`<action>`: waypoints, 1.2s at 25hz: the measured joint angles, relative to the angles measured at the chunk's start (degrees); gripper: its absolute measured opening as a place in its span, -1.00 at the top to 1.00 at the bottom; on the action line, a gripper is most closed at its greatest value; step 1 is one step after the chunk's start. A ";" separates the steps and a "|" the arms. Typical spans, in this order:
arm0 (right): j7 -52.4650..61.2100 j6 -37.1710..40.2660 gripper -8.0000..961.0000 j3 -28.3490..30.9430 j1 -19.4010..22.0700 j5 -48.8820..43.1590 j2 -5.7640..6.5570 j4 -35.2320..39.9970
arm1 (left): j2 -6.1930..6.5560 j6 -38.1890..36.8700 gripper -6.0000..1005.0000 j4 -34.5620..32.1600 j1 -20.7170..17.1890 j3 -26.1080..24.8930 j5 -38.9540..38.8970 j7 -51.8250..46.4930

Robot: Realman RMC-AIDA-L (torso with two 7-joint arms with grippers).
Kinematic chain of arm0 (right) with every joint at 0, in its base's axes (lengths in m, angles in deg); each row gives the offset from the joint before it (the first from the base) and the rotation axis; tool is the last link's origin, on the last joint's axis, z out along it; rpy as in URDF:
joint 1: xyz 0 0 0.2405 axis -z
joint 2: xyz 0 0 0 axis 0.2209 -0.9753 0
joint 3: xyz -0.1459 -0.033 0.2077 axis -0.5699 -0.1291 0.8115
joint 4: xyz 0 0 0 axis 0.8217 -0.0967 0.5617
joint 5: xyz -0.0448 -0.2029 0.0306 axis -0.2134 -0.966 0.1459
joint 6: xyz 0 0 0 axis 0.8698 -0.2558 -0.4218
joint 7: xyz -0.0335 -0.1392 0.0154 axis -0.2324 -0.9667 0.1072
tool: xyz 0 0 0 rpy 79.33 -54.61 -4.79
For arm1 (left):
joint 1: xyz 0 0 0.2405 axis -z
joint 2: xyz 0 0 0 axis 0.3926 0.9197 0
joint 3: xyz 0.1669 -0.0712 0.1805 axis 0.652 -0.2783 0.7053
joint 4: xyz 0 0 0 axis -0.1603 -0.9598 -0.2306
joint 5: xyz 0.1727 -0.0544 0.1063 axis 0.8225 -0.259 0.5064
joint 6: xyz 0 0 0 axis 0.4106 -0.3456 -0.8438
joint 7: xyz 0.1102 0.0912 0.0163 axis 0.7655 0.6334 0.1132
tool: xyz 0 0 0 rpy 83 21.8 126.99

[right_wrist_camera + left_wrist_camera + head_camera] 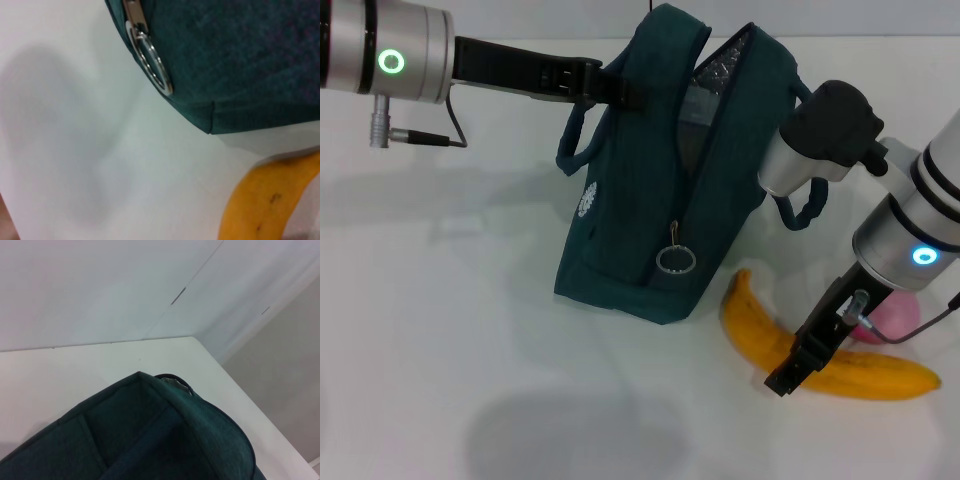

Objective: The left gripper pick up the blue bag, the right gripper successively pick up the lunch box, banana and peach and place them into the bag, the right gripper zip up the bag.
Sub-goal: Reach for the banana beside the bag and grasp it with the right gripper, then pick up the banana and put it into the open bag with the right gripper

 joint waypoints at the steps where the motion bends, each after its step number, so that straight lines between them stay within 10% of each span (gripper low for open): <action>1: 0.00 -0.01 -0.55 0.01 -0.05 -0.08 0.00 0.00 | 0.00 0.00 0.88 0.00 0.00 0.02 0.00 0.00; 15: 0.00 -0.08 0.07 0.10 -2.36 -0.45 0.04 -3.58 | 0.09 0.02 0.88 0.00 0.05 0.00 0.00 0.08; 30: -0.69 -0.22 0.07 0.56 -3.04 -0.61 0.38 -4.35 | 0.21 0.18 0.88 -0.06 0.27 0.00 0.01 0.09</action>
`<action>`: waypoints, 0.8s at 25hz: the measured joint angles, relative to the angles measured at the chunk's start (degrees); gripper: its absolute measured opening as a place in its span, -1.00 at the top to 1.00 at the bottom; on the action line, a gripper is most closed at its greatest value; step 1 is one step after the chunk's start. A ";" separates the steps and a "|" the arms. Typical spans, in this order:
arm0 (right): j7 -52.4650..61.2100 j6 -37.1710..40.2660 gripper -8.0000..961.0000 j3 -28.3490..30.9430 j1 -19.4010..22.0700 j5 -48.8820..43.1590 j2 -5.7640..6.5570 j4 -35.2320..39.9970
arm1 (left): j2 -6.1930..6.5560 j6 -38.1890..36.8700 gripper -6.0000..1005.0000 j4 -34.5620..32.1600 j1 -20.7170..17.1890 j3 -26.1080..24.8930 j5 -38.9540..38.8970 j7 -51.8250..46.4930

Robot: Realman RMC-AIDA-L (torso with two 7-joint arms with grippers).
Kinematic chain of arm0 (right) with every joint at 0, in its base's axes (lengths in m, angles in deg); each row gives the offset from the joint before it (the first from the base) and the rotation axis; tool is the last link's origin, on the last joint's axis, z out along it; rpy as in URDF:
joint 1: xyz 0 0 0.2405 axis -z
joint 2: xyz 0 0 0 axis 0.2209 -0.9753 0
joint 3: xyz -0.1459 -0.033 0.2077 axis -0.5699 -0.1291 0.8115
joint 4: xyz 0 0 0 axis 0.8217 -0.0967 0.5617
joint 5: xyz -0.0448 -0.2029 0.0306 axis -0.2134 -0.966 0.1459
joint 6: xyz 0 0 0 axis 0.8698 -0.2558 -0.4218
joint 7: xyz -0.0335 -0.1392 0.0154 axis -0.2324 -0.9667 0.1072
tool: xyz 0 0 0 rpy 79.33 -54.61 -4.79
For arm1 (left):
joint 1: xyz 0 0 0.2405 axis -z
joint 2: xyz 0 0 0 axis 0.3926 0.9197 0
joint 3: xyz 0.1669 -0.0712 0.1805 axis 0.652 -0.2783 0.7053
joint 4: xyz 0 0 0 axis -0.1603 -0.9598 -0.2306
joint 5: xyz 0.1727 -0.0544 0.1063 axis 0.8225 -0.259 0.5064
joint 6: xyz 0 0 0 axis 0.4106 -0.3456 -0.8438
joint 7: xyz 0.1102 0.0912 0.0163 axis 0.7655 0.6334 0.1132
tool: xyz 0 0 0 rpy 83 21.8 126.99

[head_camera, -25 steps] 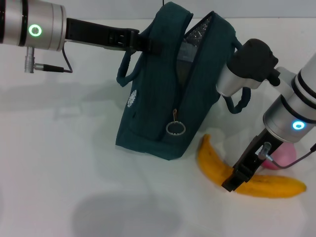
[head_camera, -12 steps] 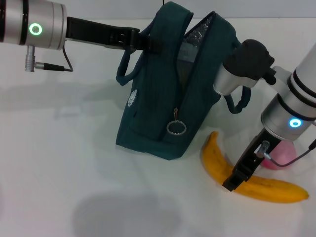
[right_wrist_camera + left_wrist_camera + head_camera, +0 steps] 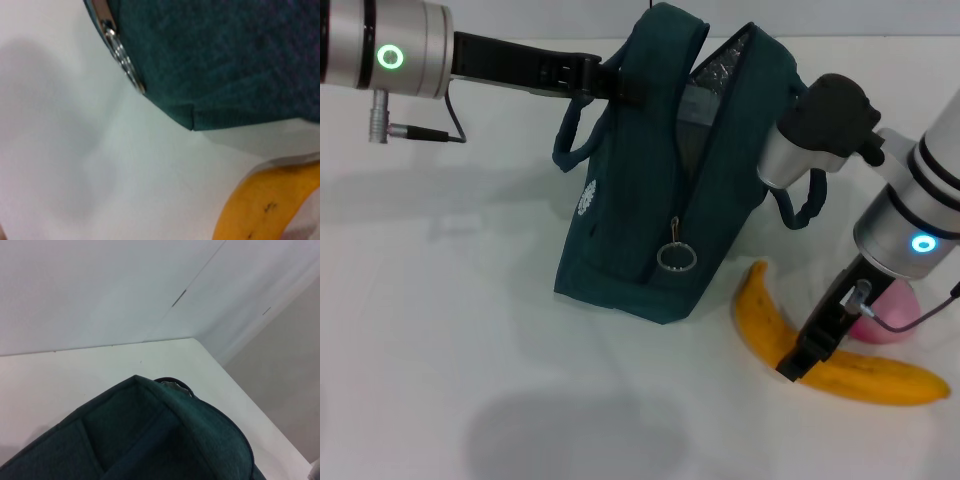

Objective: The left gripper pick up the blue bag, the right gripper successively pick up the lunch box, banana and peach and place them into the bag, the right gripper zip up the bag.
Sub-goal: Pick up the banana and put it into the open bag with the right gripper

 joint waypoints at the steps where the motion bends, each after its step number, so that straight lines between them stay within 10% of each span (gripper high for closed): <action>1: -0.22 0.40 0.07 0.39 0.22 0.17 0.08 -0.04 | -0.04 -0.01 0.88 -0.04 -0.02 0.00 0.00 0.00; 15: -16.33 21.92 0.07 33.28 7.39 14.57 0.69 -6.65 | -0.14 -0.08 0.88 0.06 0.14 0.01 0.01 -0.18; 20: -24.02 31.45 0.07 43.19 7.51 22.07 2.61 -16.05 | -0.18 -0.08 0.88 0.06 0.34 0.00 0.02 -0.32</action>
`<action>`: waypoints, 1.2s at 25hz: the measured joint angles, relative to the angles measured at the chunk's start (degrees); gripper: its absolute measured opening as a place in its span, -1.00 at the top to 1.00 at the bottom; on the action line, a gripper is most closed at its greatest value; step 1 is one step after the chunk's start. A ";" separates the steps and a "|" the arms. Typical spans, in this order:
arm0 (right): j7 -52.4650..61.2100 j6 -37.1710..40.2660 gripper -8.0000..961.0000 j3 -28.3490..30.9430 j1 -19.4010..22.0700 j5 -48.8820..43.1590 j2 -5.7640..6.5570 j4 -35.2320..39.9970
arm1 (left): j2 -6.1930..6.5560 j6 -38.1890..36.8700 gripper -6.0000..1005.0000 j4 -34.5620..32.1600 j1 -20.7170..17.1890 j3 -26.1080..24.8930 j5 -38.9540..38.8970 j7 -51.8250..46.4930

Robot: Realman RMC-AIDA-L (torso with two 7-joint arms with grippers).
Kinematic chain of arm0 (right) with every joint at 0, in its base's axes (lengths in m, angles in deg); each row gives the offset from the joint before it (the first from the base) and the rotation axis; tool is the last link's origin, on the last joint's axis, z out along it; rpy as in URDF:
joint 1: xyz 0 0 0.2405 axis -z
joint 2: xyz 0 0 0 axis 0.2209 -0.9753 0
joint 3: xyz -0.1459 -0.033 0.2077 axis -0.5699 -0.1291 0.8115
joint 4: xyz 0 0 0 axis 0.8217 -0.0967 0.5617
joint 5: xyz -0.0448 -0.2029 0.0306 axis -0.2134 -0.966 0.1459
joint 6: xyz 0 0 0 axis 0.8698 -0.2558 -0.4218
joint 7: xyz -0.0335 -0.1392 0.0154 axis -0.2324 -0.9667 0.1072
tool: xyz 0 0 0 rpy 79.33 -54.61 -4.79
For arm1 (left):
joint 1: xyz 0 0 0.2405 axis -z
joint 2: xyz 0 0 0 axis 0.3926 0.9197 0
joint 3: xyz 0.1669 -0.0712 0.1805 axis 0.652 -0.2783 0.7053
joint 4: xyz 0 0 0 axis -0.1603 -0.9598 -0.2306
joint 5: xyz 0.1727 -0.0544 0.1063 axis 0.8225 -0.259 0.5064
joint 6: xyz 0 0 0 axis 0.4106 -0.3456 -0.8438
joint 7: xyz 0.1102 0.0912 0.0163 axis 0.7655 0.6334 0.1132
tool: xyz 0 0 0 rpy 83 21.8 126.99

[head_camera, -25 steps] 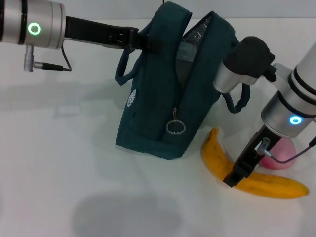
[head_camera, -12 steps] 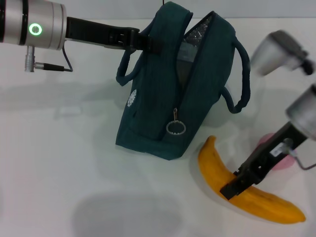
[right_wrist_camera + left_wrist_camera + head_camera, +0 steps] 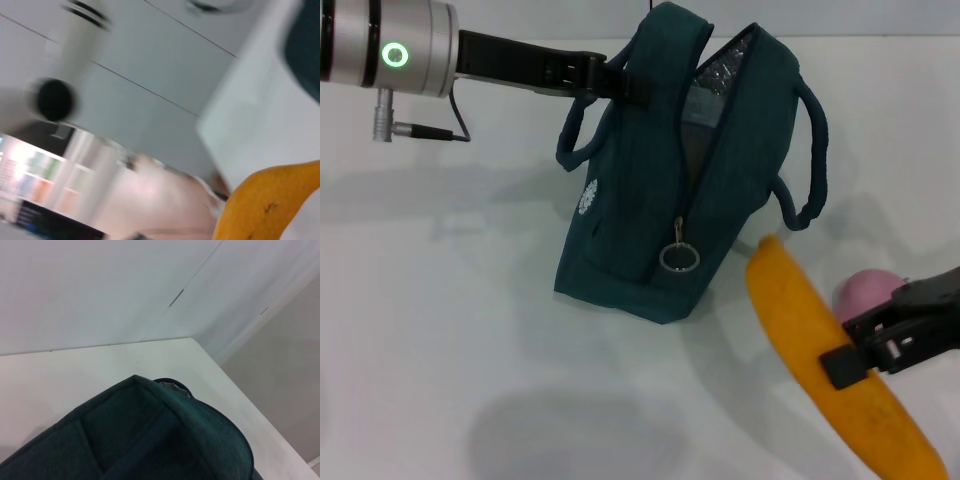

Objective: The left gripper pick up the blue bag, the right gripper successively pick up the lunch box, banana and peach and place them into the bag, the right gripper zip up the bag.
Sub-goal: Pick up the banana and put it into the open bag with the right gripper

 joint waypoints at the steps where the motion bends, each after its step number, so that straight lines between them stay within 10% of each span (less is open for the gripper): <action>1: -0.76 0.74 0.07 0.32 0.23 1.53 0.30 -0.89 | 0.02 -0.01 0.88 0.00 0.02 -0.01 -0.01 -0.02; 9: -16.57 0.97 0.07 3.82 5.53 24.20 0.98 -1.27 | 0.01 -0.06 0.88 0.05 0.01 -0.03 -0.08 -0.36; 14: -33.89 -2.70 0.07 8.03 6.32 29.32 -2.09 -4.08 | -0.02 -0.10 0.88 0.08 0.04 -0.01 -0.92 -0.95; 30: -76.96 -18.74 0.07 -9.56 3.47 38.74 -2.93 -19.13 | 0.14 0.00 0.88 0.09 -0.50 0.00 -2.41 -1.41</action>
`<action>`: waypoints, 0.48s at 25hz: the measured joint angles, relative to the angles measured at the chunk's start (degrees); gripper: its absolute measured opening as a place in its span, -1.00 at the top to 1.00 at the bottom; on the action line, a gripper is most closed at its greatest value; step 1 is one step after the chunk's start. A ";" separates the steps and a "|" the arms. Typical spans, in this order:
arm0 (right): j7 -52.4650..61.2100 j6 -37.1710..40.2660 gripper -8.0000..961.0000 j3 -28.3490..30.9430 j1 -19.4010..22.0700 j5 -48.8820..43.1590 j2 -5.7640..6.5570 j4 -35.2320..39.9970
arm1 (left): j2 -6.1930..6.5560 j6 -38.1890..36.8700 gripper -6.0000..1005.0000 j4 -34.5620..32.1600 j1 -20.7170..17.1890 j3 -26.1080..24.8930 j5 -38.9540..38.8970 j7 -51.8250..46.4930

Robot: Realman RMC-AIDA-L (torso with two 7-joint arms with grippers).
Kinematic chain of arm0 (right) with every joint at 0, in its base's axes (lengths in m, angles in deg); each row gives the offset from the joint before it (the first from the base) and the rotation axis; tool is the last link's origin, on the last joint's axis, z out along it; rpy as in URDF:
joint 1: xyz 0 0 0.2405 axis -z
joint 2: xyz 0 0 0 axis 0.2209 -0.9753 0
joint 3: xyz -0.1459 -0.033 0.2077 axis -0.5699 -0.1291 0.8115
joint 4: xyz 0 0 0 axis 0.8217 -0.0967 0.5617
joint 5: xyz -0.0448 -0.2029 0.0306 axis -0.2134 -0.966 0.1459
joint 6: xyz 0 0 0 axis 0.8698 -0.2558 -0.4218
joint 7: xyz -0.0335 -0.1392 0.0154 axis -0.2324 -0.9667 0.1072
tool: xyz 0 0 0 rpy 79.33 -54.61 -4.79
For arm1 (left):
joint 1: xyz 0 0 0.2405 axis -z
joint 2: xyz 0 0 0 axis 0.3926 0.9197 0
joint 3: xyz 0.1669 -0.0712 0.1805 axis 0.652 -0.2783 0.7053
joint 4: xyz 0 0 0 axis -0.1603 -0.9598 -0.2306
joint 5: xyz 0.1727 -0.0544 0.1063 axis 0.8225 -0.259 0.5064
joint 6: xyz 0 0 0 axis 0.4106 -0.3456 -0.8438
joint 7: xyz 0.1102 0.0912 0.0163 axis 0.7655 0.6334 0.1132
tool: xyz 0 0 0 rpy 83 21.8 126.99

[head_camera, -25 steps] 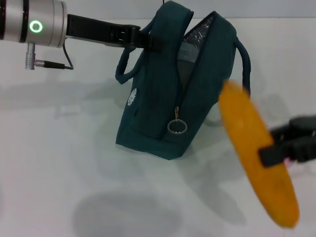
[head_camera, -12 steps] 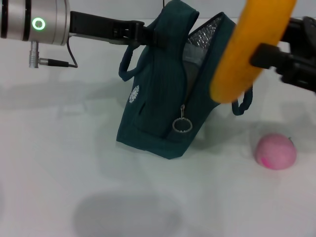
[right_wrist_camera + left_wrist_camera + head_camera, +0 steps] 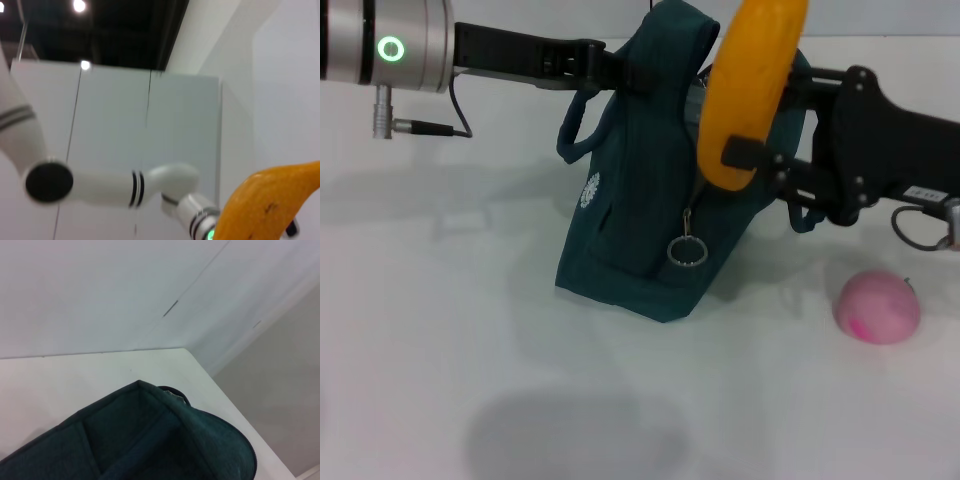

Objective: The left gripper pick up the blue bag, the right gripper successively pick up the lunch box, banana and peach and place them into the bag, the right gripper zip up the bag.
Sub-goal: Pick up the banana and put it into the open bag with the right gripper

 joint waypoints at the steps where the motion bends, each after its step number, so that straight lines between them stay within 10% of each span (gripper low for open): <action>1: -1.16 -0.74 0.07 -0.54 0.21 0.09 -0.01 0.02 | 0.01 0.00 0.88 0.00 -0.02 0.00 0.00 0.00; 12: -9.44 -5.38 0.07 -0.78 2.44 1.14 -0.07 -2.47 | 0.15 0.09 0.88 -0.01 0.06 0.00 -0.01 0.03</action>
